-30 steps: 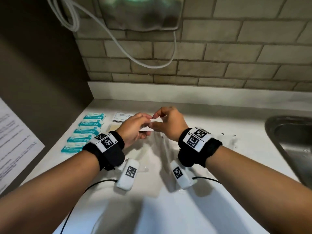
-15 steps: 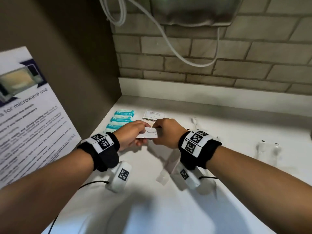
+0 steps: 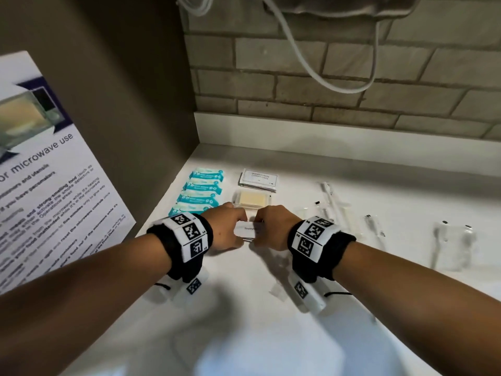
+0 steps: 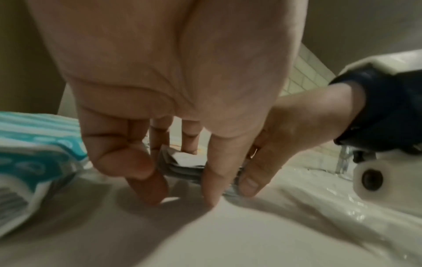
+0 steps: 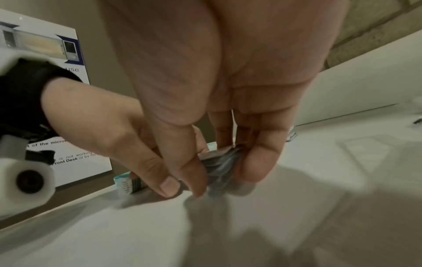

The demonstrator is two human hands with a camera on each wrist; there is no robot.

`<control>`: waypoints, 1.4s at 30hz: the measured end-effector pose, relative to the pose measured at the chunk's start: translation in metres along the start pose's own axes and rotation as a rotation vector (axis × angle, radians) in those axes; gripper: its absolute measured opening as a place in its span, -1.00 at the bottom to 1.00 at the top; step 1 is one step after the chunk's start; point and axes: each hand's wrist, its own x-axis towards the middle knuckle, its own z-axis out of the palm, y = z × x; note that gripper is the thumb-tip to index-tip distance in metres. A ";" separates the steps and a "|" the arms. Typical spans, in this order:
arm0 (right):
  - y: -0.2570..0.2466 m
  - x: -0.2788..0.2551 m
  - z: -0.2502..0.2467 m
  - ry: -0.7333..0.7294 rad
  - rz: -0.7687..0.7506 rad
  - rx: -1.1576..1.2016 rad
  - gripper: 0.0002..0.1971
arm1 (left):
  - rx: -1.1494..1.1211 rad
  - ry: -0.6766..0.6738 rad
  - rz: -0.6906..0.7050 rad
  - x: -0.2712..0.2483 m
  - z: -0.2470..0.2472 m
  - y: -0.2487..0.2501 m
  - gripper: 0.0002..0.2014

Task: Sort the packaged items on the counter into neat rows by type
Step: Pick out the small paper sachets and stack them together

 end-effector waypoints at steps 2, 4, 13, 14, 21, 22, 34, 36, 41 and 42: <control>0.001 0.003 0.003 0.005 0.012 0.007 -0.69 | 0.061 0.000 0.013 0.004 -0.001 -0.001 -0.48; 0.002 0.005 0.005 0.010 0.011 0.009 -0.68 | 0.083 -0.002 0.020 0.008 -0.004 -0.002 -0.47; 0.001 0.010 0.008 0.023 0.008 -0.047 -0.74 | 0.083 0.001 0.053 0.014 -0.008 -0.006 -0.41; 0.000 0.011 0.008 0.020 0.006 -0.055 -0.74 | 0.077 -0.001 0.057 0.014 -0.009 -0.007 -0.42; -0.001 0.016 0.012 0.026 -0.006 -0.060 -0.69 | 0.065 0.006 0.054 0.016 -0.008 -0.009 -0.47; -0.002 0.014 0.011 0.027 0.001 -0.054 -0.70 | 0.068 0.008 0.051 0.016 -0.008 -0.009 -0.48; 0.054 -0.025 -0.047 0.167 0.122 0.071 -0.54 | 0.135 0.084 0.086 0.006 -0.034 0.016 -0.55; 0.077 -0.031 -0.063 0.186 0.224 0.023 -0.61 | 0.091 0.106 0.132 0.009 -0.037 0.036 -0.60; 0.109 -0.041 -0.069 0.043 0.324 -0.073 -0.59 | 0.040 0.068 0.141 0.030 -0.019 0.094 -0.60; 0.112 -0.044 -0.065 0.002 0.335 -0.057 -0.55 | 0.045 0.058 0.116 0.034 -0.013 0.104 -0.55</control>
